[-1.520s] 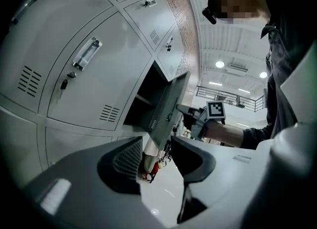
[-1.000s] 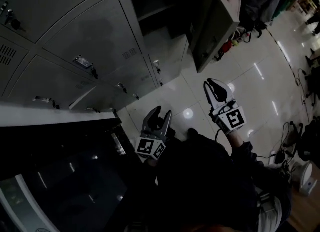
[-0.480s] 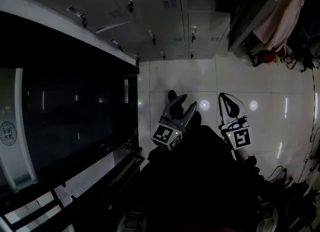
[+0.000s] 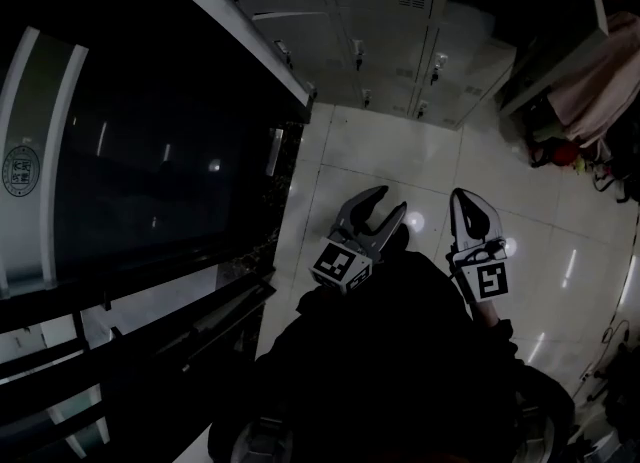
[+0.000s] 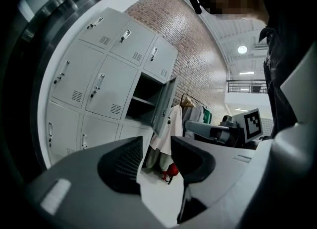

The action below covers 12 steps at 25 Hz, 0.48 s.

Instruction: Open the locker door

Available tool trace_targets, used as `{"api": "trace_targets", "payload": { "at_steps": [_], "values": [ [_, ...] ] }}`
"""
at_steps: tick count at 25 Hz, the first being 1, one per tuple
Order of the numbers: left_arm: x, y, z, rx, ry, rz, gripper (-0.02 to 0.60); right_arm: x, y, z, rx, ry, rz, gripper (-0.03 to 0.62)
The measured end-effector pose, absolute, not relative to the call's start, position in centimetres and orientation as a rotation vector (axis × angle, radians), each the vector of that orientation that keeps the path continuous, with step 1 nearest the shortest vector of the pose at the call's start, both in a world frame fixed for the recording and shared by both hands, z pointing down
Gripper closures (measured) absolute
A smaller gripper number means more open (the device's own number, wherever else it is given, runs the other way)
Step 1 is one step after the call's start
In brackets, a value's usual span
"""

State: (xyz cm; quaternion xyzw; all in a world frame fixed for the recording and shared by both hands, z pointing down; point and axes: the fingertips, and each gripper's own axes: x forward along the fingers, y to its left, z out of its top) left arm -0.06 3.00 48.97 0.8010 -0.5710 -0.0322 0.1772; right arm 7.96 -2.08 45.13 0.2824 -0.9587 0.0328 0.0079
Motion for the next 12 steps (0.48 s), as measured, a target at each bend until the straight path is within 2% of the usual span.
{"api": "trace_targets", "payload": {
  "at_steps": [12],
  "values": [
    [-1.3,5.5,47.8,2.301,-1.701,-0.125,0.402,7.4,0.2,42.4,0.863,-3.061,0.016,0.594]
  ]
}}
